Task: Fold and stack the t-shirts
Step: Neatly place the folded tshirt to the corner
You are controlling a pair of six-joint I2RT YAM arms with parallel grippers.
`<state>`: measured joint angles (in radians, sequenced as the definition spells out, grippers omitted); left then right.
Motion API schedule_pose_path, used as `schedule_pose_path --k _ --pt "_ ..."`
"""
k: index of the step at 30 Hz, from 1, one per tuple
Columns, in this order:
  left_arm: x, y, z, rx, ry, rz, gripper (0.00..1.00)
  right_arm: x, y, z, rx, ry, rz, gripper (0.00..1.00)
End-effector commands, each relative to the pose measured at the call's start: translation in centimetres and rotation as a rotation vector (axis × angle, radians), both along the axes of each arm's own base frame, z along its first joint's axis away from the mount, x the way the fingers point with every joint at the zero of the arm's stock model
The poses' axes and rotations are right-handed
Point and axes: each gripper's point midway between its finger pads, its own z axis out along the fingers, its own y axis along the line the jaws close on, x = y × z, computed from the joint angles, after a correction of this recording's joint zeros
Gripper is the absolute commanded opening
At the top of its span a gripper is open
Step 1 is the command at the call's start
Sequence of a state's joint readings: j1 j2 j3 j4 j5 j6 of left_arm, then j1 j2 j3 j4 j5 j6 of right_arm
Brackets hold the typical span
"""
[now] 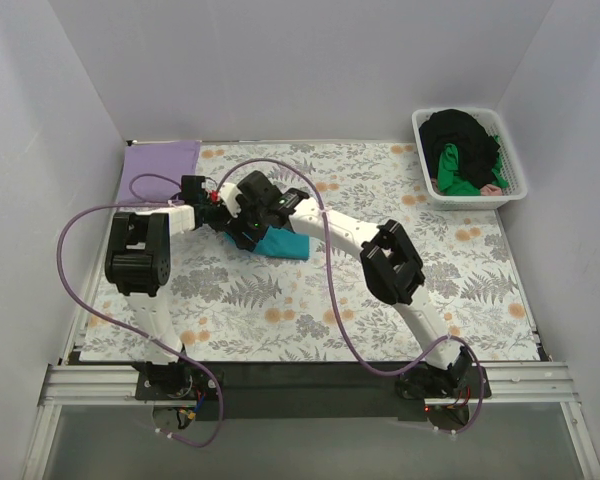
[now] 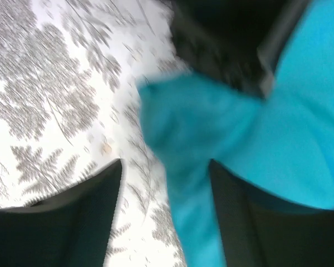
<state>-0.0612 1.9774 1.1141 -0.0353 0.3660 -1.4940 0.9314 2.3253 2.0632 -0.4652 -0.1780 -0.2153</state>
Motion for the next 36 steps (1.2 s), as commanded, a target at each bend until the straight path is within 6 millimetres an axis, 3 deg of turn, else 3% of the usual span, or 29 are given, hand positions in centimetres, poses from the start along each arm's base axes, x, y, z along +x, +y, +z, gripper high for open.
schedule_pose_path --k 1,2,4,8,9,10,14,15,16,18,19,20,22,23,26,33,36 --pt "0.2 3.9 -1.8 0.273 0.023 -0.041 0.00 2.5 -3.3 5.5 0.090 -0.018 -0.069 0.74" --pt "1.5 4.2 -0.8 0.300 -0.011 -0.042 0.00 3.1 -4.4 5.5 0.090 -0.007 -0.085 0.81" --pt "2.6 4.9 -0.7 0.372 -0.033 -0.083 0.00 3.3 -6.6 5.7 0.086 0.013 -0.105 0.98" --pt "5.8 6.7 0.6 0.512 -0.092 -0.123 0.00 3.1 -9.4 6.1 0.087 0.036 -0.122 0.98" --pt "7.5 6.9 2.0 0.535 -0.132 -0.125 0.00 2.8 -10.1 6.1 0.081 0.039 -0.125 0.98" --pt "7.9 7.4 1.3 0.559 -0.116 -0.140 0.00 3.0 -10.6 6.1 0.081 0.043 -0.133 0.98" --pt "11.1 10.3 3.0 0.623 -0.162 -0.141 0.00 2.6 -11.9 5.8 0.076 0.060 -0.138 0.98" --pt "11.8 10.2 3.6 0.621 -0.185 -0.146 0.00 2.5 -11.9 5.8 0.074 0.062 -0.136 0.98" --pt "13.0 13.1 5.1 0.632 -0.211 -0.092 0.00 2.5 -12.2 5.6 0.071 0.063 -0.138 0.98" --pt "14.2 14.6 6.1 0.653 -0.241 -0.085 0.00 2.6 -12.4 5.5 0.069 0.066 -0.143 0.98" --pt "15.4 15.4 8.0 0.669 -0.276 -0.064 0.00 2.5 -12.4 5.3 0.066 0.070 -0.140 0.98" --pt "15.8 16.7 7.9 0.676 -0.270 -0.047 0.00 2.5 -12.4 5.3 0.068 0.072 -0.140 0.98" --pt "16.4 17.5 9.0 0.663 -0.290 -0.049 0.00 2.4 -12.4 5.3 0.069 0.078 -0.141 0.98" --pt "17.2 18.4 10.6 0.674 -0.322 -0.035 0.00 2.4 -12.2 5.3 0.073 0.080 -0.139 0.98" --pt "18.0 19.3 12.1 0.701 -0.366 -0.060 0.00 2.4 -12.2 5.2 0.073 0.086 -0.137 0.98" --pt "18.6 20.2 15.3 0.742 -0.451 -0.089 0.00 2.3 -12.2 4.8 0.069 0.092 -0.136 0.98" --pt "18.5 19.9 17.5 0.739 -0.498 -0.100 0.00 2.2 -12.3 4.7 0.065 0.095 -0.135 0.98"
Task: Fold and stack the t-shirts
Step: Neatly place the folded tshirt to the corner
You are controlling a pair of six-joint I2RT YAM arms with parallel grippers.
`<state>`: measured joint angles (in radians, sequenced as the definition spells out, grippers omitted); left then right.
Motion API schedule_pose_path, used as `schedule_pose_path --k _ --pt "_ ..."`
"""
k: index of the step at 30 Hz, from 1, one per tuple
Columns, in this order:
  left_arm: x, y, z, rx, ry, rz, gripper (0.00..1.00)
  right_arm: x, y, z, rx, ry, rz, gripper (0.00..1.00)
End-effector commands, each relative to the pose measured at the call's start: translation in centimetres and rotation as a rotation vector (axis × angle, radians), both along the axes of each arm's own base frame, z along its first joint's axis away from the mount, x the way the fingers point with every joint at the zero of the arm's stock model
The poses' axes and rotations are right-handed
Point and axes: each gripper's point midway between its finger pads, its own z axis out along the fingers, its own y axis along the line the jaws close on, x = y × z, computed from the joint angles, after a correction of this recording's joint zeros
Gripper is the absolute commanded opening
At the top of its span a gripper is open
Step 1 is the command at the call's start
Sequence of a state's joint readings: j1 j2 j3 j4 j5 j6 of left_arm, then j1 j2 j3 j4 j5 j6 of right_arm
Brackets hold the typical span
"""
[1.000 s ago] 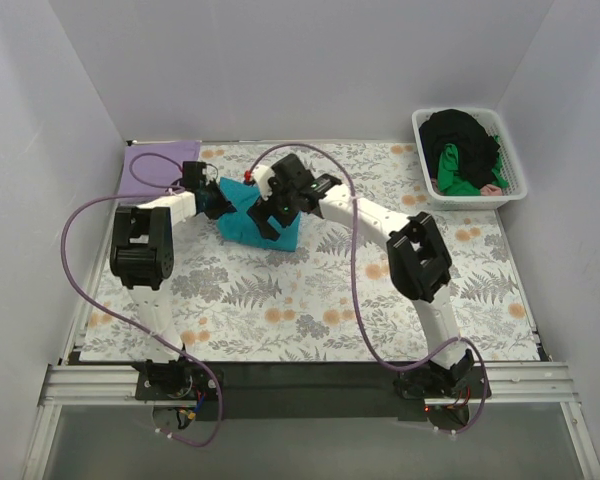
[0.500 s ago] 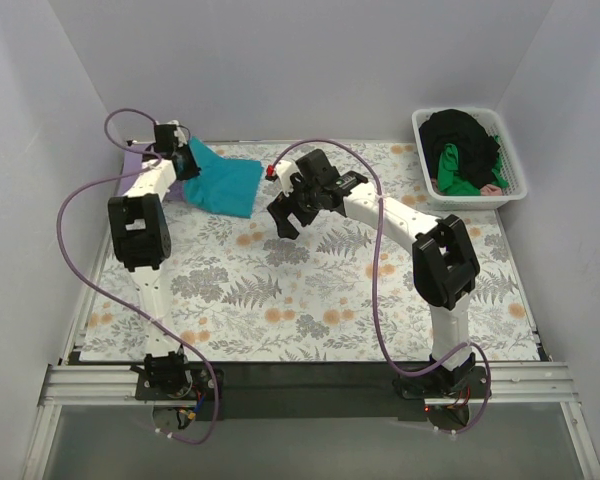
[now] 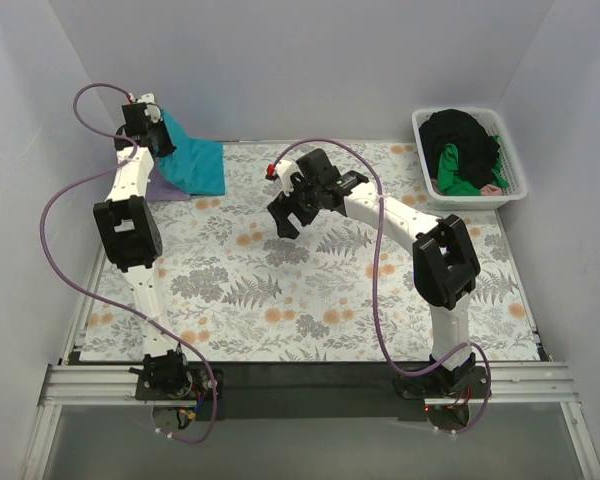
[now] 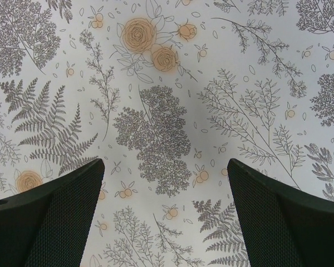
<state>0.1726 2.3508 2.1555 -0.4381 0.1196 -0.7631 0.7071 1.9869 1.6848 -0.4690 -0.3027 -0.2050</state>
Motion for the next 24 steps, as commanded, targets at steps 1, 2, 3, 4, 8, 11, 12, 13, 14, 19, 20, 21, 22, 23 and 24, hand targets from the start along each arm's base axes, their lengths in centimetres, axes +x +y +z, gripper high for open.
schedule_pose_path --k 1,2,3,4,8,11,12,13,14,19,20,21,22,23,24 --pt "-0.1 -0.7 6.5 0.031 -0.111 -0.065 0.00 -0.1 0.3 0.8 0.032 -0.008 0.011 0.98" --pt "-0.2 -0.8 6.9 0.035 -0.120 -0.077 0.00 -0.1 0.3 1.0 0.034 -0.010 0.010 0.98" --pt "-0.2 -1.0 7.6 0.035 -0.133 -0.089 0.00 -0.1 0.3 0.8 0.032 -0.005 0.011 0.98" --pt "-0.2 -1.2 8.1 0.036 -0.142 -0.100 0.00 -0.1 0.4 0.9 0.035 -0.007 0.010 0.98" --pt "-0.8 -1.4 10.2 0.058 -0.166 -0.124 0.00 0.0 0.4 0.8 0.034 -0.005 0.009 0.98" --pt "-1.4 -1.7 11.5 0.067 -0.184 -0.140 0.00 -0.1 0.5 0.6 0.033 0.003 0.011 0.98" --pt "-1.5 -1.8 11.8 0.065 -0.188 -0.144 0.00 -0.1 0.5 0.6 0.034 0.001 0.012 0.98" --pt "-1.6 -1.9 12.0 0.065 -0.191 -0.149 0.00 -0.1 0.5 0.6 0.034 0.004 0.012 0.98" --pt "-1.6 -1.9 12.4 0.066 -0.198 -0.150 0.00 -0.1 0.5 0.5 0.035 0.006 0.010 0.98" --pt "-1.7 -1.9 13.0 0.061 -0.195 -0.148 0.00 -0.1 0.5 0.7 0.035 0.005 0.009 0.98" --pt "-1.7 -1.9 13.1 0.061 -0.196 -0.148 0.00 0.0 0.5 0.7 0.035 0.003 0.008 0.98" --pt "-1.8 -1.9 13.3 0.061 -0.198 -0.148 0.00 -0.1 0.5 0.6 0.032 0.006 0.010 0.98" --pt "-1.8 -2.0 13.6 0.062 -0.202 -0.150 0.00 -0.1 0.5 0.6 0.032 0.006 0.010 0.98" --pt "-1.9 -2.0 13.9 0.064 -0.207 -0.150 0.00 -0.1 0.5 0.6 0.031 0.004 0.010 0.98" --pt "-2.0 -2.0 14.0 0.063 -0.208 -0.149 0.00 -0.1 0.5 0.4 0.029 0.006 0.010 0.98"
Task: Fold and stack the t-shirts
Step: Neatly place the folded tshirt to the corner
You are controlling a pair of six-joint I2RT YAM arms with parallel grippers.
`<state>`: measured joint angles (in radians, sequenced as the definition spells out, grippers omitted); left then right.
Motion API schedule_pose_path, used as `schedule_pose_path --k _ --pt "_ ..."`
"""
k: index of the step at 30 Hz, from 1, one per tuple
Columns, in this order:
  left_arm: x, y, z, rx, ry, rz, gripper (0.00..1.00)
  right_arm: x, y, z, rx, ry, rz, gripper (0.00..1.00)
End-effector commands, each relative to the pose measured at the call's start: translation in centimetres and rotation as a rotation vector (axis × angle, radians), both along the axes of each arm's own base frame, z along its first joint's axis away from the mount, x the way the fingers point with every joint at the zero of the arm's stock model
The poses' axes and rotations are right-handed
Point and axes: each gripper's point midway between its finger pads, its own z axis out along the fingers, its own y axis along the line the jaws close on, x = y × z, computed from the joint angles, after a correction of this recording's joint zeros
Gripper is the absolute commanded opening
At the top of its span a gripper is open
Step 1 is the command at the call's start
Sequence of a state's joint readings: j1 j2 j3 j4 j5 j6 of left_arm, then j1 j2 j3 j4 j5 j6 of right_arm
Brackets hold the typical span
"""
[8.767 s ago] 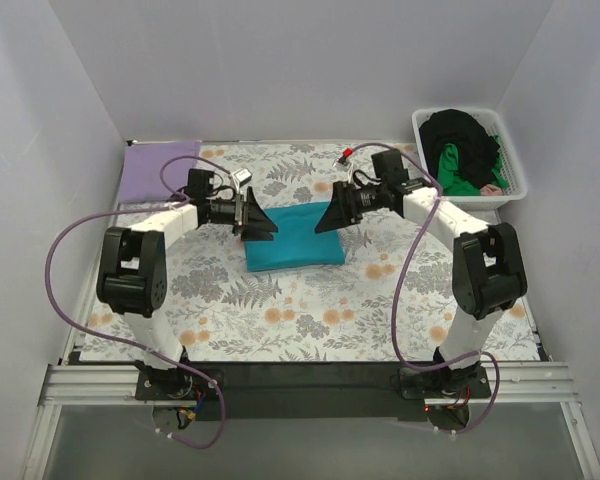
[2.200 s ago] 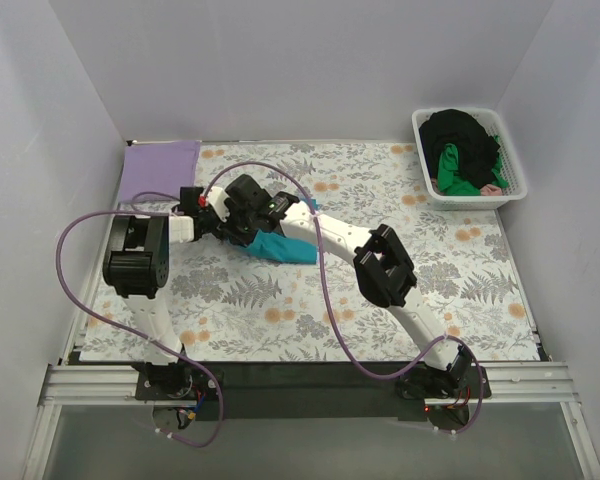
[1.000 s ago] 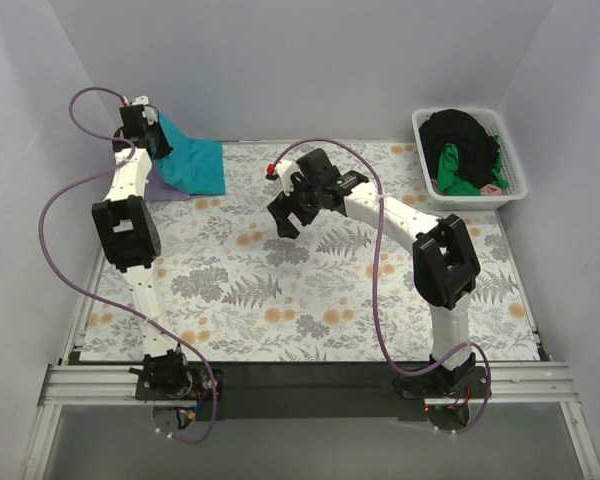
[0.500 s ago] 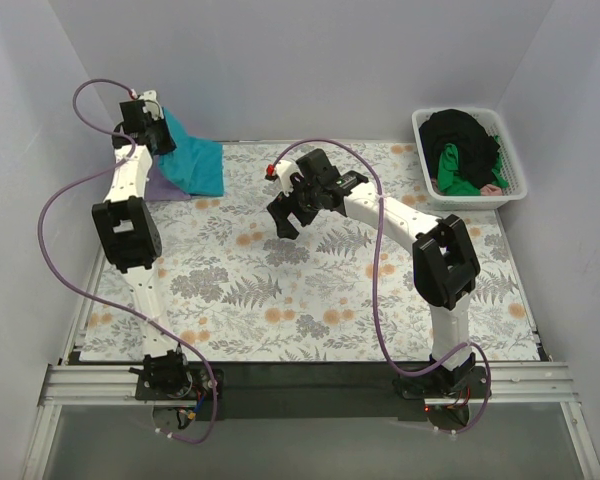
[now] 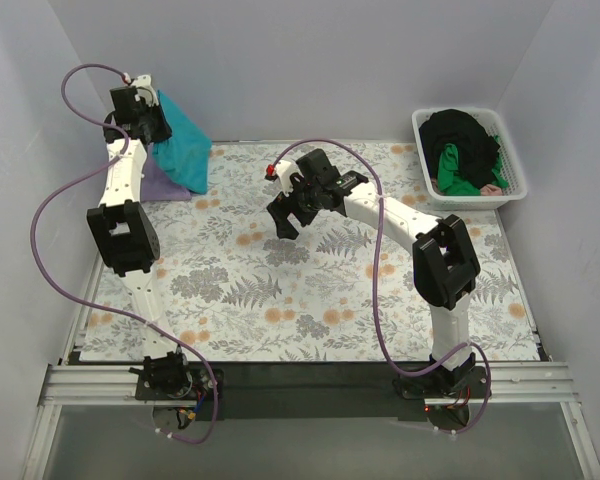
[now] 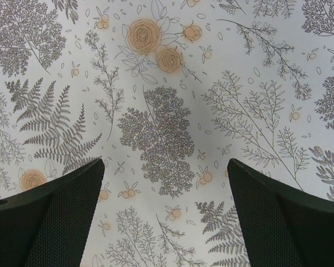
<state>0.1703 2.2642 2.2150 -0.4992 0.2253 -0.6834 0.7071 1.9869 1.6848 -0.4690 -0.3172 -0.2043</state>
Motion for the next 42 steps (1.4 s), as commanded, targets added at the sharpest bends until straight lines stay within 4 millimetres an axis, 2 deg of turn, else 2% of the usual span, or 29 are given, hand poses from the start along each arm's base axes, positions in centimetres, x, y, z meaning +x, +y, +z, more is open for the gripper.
schedule_pose_path --k 1,10,17,21,26,36,37,40,42 --pt "-1.4 -0.3 7.5 0.026 -0.119 -0.017 0.00 0.1 0.3 0.4 0.021 0.000 0.000 0.99" --pt "-2.5 -0.5 9.4 0.045 -0.142 -0.030 0.00 -0.1 0.3 -0.1 0.018 0.012 0.003 0.98" --pt "-2.4 0.2 9.2 0.087 -0.144 -0.033 0.00 -0.1 0.5 -0.3 0.018 0.020 0.005 0.98" --pt "-2.1 1.1 7.4 0.094 -0.112 -0.027 0.00 -0.2 0.4 -0.6 0.011 0.023 0.004 0.98" --pt "-1.7 3.1 3.9 0.089 -0.050 -0.012 0.00 -0.3 0.2 -0.8 0.009 0.027 0.006 0.98" --pt "-0.6 5.9 -0.7 0.127 0.008 -0.023 0.00 -0.5 0.3 -1.1 0.007 0.038 0.009 0.98" --pt "-0.4 6.3 -1.9 0.130 0.025 -0.028 0.00 -0.6 0.3 -1.2 0.006 0.044 0.010 0.98" --pt "-0.2 7.4 -3.3 0.139 0.038 -0.027 0.00 -0.7 0.2 -1.5 0.000 0.049 0.009 0.98" --pt "0.1 7.9 -3.3 0.149 0.028 -0.026 0.00 -0.7 0.1 -1.6 0.000 0.051 0.010 0.98"
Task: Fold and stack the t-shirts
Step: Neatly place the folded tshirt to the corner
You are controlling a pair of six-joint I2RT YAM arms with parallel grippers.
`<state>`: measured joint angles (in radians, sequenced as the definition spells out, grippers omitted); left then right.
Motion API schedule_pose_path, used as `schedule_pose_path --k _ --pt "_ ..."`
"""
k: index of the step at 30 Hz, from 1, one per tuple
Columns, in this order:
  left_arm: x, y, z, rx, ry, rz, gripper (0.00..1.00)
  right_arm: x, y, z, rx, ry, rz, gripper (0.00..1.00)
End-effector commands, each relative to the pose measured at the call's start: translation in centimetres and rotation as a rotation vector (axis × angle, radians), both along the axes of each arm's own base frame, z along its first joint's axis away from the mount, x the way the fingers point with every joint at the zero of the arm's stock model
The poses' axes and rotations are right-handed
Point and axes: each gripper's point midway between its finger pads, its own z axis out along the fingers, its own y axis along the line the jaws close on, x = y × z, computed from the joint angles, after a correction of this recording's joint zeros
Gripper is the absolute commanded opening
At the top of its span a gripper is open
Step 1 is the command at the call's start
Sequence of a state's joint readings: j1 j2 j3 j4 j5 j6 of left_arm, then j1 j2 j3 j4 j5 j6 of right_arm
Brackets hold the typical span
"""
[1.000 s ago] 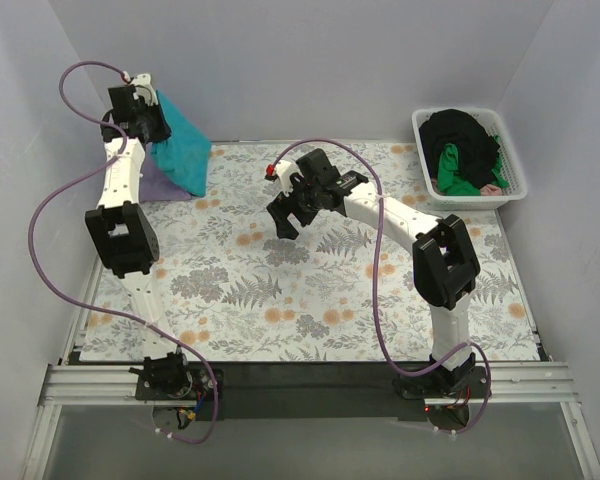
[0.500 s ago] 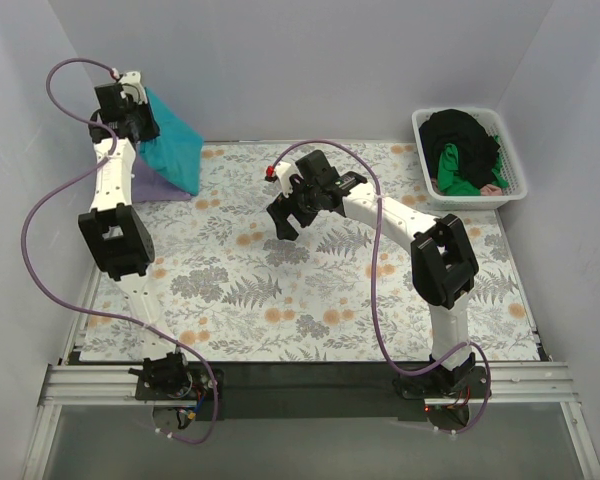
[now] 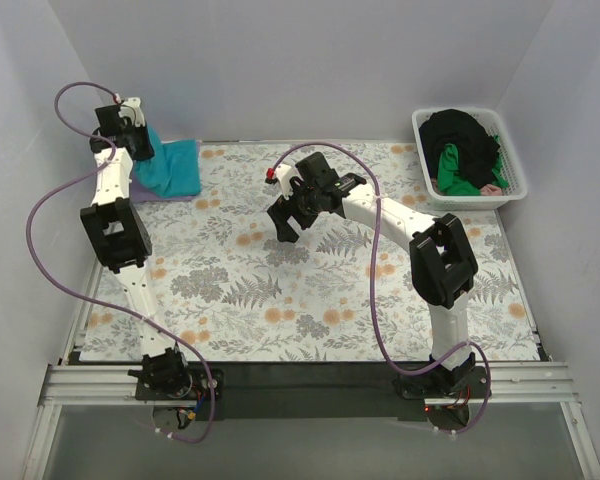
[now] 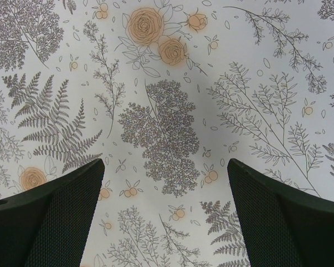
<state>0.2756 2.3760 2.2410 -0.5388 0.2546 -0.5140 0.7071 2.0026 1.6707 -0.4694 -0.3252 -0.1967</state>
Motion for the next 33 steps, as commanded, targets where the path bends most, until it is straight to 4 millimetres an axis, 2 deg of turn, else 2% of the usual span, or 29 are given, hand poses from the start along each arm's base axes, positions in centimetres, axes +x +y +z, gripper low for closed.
schedule_pose_path --k 1,6,12,19,23,29,33 --pt "0.9 1.5 3.2 0.052 -0.087 -0.021 0.00 -0.4 0.3 -0.5 0.012 0.021 0.011 0.98" --pt "1.3 2.7 2.6 0.089 -0.092 -0.028 0.00 -0.5 0.4 -1.0 0.009 0.037 0.015 0.98" --pt "1.4 4.2 0.7 0.107 -0.077 -0.027 0.00 -0.8 0.7 -1.4 0.006 0.046 0.021 0.98" --pt "1.8 4.9 -1.2 0.134 -0.065 -0.033 0.00 -0.9 0.7 -1.9 0.001 0.054 0.026 0.98" --pt "2.1 4.5 -0.7 0.128 -0.090 -0.054 0.00 -0.9 0.6 -2.1 -0.002 0.058 0.024 0.98" --pt "2.2 4.1 1.5 0.119 -0.146 -0.087 0.00 -1.0 0.7 -2.4 -0.004 0.065 0.027 0.98" --pt "2.1 4.0 2.2 0.115 -0.168 -0.096 0.00 -1.1 0.7 -2.5 -0.007 0.067 0.027 0.98"
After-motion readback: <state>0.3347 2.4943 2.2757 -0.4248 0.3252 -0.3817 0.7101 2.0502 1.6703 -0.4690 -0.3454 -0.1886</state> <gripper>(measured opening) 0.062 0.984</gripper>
